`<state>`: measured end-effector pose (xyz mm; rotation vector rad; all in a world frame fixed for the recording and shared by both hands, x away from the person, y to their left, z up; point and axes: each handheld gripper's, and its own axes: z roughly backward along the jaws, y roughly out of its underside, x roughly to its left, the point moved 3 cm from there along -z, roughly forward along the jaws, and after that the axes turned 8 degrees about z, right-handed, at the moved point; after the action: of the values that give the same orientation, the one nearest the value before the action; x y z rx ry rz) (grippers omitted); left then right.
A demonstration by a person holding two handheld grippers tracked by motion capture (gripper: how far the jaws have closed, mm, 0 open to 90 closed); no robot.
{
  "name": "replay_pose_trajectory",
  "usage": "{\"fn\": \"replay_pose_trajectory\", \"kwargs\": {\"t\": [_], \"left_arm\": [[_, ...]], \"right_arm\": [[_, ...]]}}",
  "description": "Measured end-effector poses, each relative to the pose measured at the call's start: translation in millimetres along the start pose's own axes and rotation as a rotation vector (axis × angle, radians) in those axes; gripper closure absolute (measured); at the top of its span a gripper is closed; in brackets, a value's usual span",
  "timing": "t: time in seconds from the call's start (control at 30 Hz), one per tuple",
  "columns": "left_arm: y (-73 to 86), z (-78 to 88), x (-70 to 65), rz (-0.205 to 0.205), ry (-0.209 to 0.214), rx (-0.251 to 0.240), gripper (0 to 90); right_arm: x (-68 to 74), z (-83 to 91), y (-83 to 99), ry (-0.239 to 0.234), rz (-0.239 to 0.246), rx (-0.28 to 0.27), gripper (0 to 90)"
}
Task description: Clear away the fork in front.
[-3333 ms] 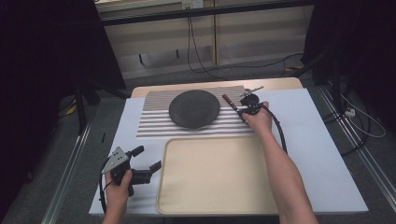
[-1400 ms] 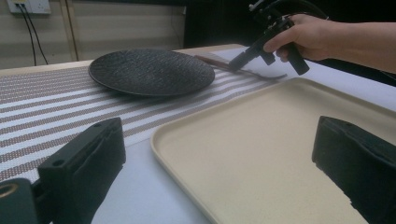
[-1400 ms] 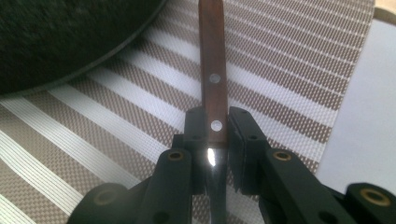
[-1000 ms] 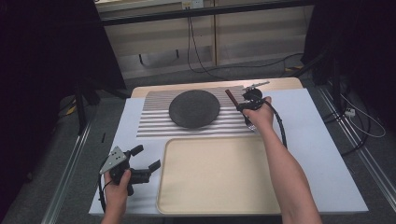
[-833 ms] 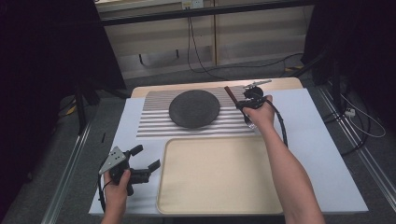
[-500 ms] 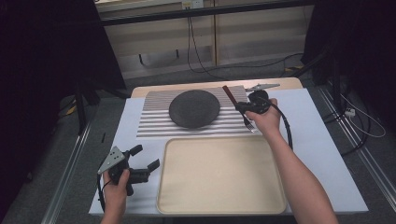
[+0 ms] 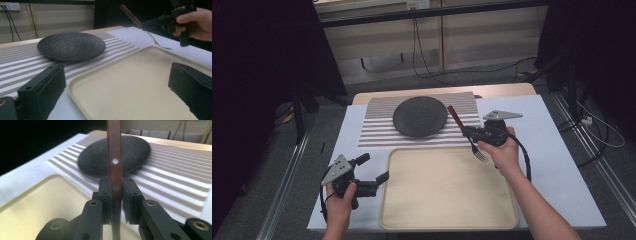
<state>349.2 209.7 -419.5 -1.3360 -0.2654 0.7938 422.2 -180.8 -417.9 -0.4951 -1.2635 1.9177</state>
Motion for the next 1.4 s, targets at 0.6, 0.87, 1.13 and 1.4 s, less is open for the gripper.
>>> {"fn": "replay_pose_trajectory", "kwargs": {"t": [0.6,0.87,1.13,1.4], "left_arm": [[-27.5,-54.8,-56.6,0.024,0.049,0.060,2.4],[-38.6,-74.4,-72.4,0.040,0.074,0.055,6.2],[-48.4,-91.3,-80.6,0.075,0.087,0.065,15.6],[-46.1,-113.6,-90.1,0.131,0.116,0.105,25.2]], "right_arm": [[56.2,44.5,17.1,-0.107,0.063,-0.132,78.8],[71.3,46.3,22.6,-0.118,0.095,-0.149,78.8],[73.7,44.3,21.7,-0.127,0.095,-0.161,78.8],[80.2,40.3,21.1,-0.143,0.105,-0.163,78.8]]}}
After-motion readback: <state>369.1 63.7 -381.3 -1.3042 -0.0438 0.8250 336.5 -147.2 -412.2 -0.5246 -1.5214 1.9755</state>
